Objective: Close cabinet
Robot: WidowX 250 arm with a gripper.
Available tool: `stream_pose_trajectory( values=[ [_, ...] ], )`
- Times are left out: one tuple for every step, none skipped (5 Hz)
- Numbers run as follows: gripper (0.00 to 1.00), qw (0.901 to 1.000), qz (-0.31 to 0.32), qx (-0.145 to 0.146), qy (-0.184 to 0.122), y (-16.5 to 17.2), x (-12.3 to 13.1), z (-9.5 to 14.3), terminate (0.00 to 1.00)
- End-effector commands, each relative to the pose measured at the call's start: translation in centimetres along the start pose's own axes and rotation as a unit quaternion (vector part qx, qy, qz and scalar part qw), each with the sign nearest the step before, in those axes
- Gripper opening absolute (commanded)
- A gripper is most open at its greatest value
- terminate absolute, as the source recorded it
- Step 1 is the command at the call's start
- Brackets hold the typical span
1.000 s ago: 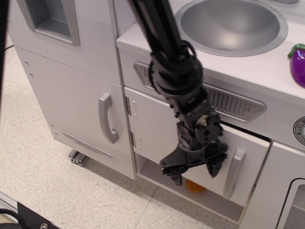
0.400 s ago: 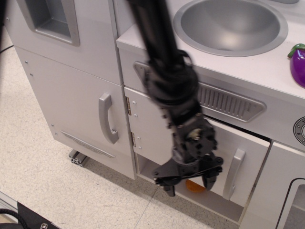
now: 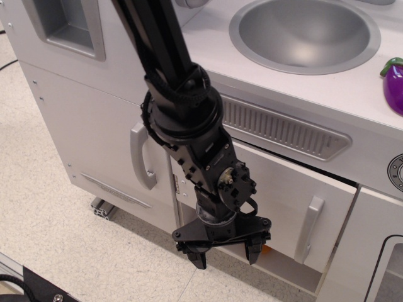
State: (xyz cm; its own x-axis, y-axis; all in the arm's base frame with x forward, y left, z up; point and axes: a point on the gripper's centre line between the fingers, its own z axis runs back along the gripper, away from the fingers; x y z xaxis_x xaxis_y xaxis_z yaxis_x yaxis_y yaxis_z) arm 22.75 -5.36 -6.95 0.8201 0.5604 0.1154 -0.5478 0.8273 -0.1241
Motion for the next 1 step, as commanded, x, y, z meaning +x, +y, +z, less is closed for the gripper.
stream_pose_trajectory(
  values=[
    [1.00, 0.9996, 0.000, -0.020, -0.019, -0.84, 1.31, 1.80, 1.00]
  ],
)
